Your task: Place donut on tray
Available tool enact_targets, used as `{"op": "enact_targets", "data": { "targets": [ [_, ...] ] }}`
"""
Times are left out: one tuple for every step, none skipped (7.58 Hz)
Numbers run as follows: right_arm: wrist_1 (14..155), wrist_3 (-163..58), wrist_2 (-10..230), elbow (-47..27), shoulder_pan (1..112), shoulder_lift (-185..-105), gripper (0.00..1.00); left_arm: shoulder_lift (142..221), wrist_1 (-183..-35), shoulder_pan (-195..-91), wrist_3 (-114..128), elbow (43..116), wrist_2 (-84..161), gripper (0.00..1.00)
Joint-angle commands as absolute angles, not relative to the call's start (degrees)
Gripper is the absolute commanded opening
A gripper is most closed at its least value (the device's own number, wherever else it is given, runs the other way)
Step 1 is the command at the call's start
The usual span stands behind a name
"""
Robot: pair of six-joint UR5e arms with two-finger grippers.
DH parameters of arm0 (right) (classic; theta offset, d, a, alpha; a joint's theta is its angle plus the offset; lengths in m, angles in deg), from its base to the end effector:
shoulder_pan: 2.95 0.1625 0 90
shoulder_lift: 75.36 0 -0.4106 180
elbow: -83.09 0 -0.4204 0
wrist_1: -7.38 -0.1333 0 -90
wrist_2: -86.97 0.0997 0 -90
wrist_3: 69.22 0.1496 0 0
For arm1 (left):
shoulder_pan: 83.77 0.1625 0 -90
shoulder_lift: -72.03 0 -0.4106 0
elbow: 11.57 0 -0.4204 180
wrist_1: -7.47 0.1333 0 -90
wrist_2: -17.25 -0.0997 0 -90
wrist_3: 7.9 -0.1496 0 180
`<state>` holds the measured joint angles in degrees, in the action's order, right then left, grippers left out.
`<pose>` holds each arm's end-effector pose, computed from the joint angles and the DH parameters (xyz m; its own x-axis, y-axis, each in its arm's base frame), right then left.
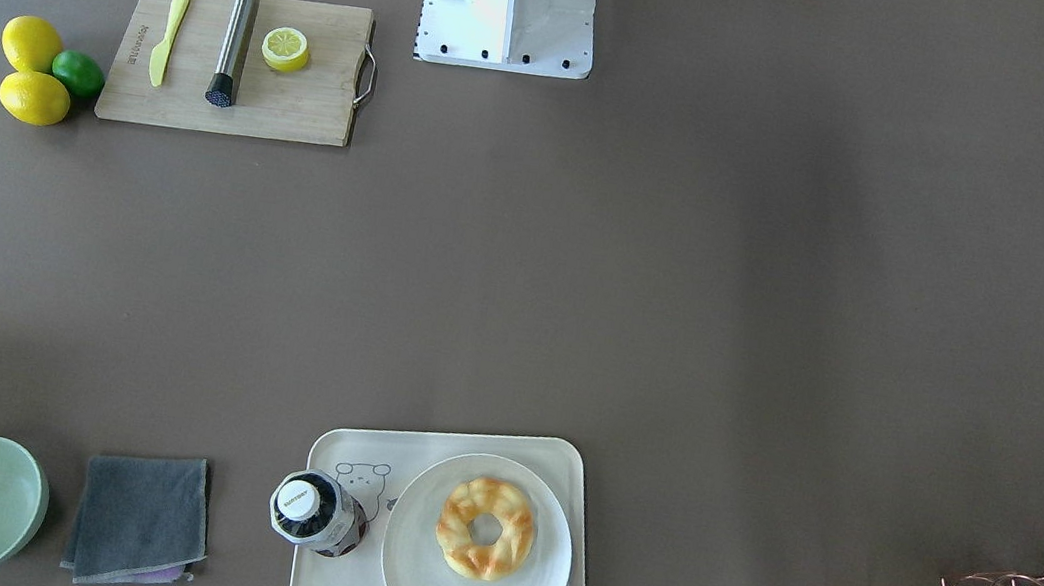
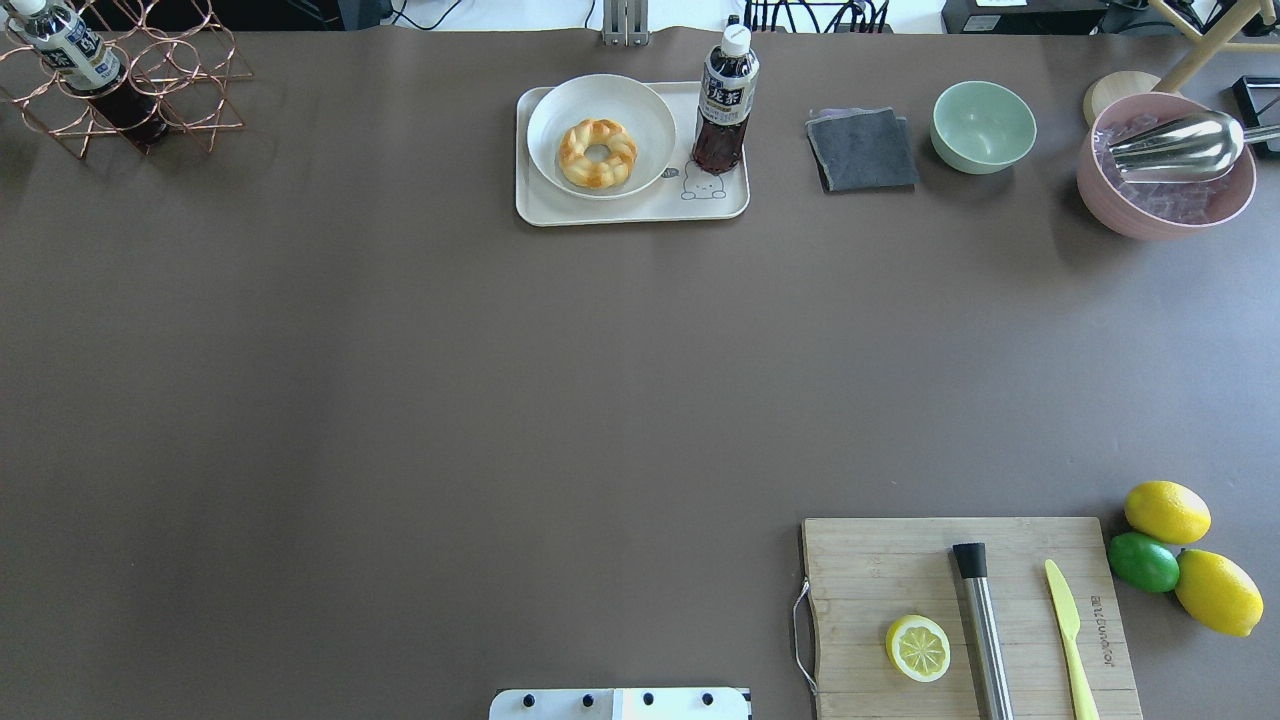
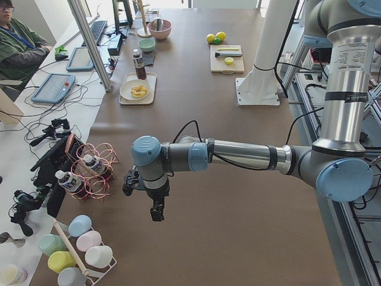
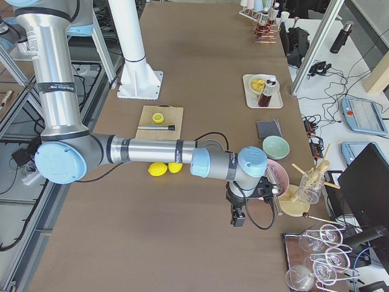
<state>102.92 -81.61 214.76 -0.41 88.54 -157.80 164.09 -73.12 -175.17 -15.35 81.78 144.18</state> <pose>0.0563 -0.5632 0.6874 0.7759 -0.1470 0.6134 0.1439 0.9881 0.0548 -0.0562 -0.5232 0.6594 0.7945 0.0684 -0.6034 -0.0793 0.9968 0.0085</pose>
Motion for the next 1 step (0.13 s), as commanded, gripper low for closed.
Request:
{"op": "enact_targets", "data": {
  "targets": [
    [102.91, -81.61, 214.76, -0.41, 88.54, -157.63, 1.0, 164.05, -73.39, -175.17, -15.89, 82.21, 144.07, 0.99]
  ]
}}
